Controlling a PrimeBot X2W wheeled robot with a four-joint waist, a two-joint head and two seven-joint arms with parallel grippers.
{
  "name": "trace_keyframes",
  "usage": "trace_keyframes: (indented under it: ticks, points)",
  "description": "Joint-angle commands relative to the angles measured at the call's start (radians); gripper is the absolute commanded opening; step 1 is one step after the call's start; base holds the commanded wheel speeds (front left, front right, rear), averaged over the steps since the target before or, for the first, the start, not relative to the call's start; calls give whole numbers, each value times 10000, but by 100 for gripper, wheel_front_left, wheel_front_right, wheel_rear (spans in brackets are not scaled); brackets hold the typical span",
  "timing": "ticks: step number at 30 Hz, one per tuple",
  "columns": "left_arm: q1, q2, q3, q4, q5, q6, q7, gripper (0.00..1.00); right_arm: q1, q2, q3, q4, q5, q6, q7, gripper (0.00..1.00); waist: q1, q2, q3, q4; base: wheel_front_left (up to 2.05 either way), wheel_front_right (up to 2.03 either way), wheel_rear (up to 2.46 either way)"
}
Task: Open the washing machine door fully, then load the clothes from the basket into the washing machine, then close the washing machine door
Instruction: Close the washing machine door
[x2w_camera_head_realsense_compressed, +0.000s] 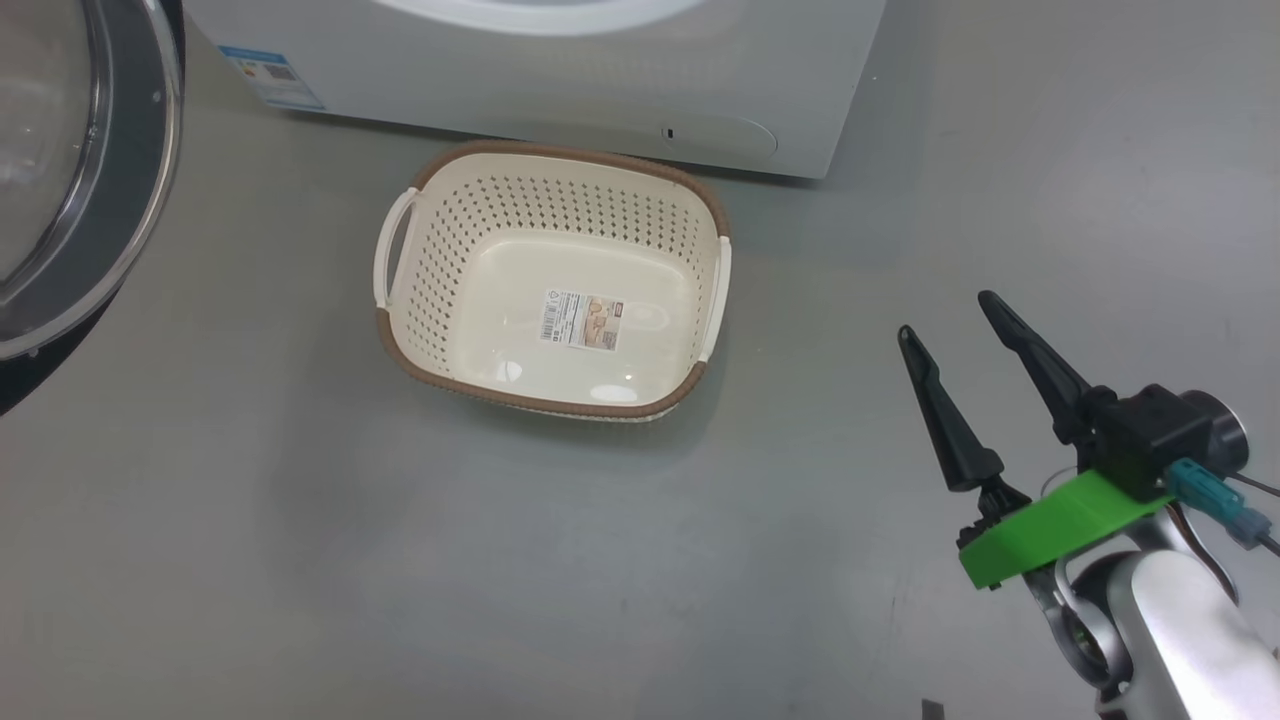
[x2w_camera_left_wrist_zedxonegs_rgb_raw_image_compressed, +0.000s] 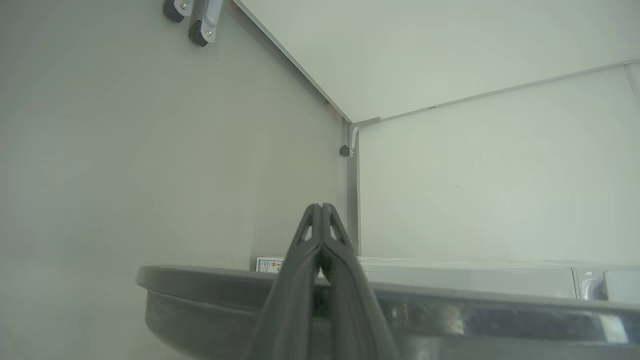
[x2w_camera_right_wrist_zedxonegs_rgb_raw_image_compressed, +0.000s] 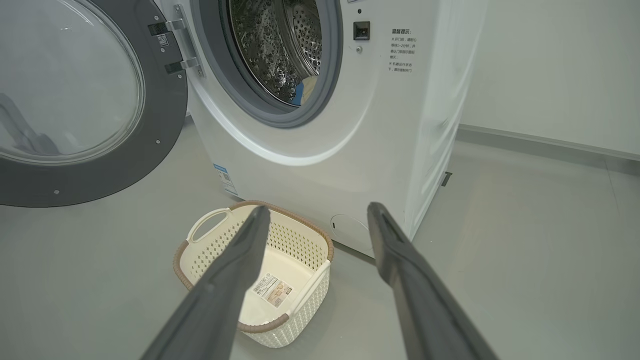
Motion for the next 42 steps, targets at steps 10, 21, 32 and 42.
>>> trace_keyframes:
  ticks: [10, 21, 32, 42]
  points:
    - [528, 219, -271, -1227, -350, -96, 1252, 0, -126, 85, 129, -182, -28, -4, -49, 100, 0, -1, -196, 7, 0, 0, 0]
    - [1306, -46, -672, -1768, -425, -97, 2289, 0, -105, 198, 148, -30, 26, -4, -138, 100, 0, -1, -527, 36, 0, 0, 0]
    - [1980, -642, -1081, -3114, -647, -97, 3024, 0, -54, 314, 130, 202, 77, -4, -292, 100, 0, -1, -790, 87, 0, 0, 0]
    - [2513, -1492, -1761, -5186, -968, -97, 3668, 0, 24, 473, 129, 442, 125, -4, -475, 100, 0, -1, -1114, 184, 0, 0, 0]
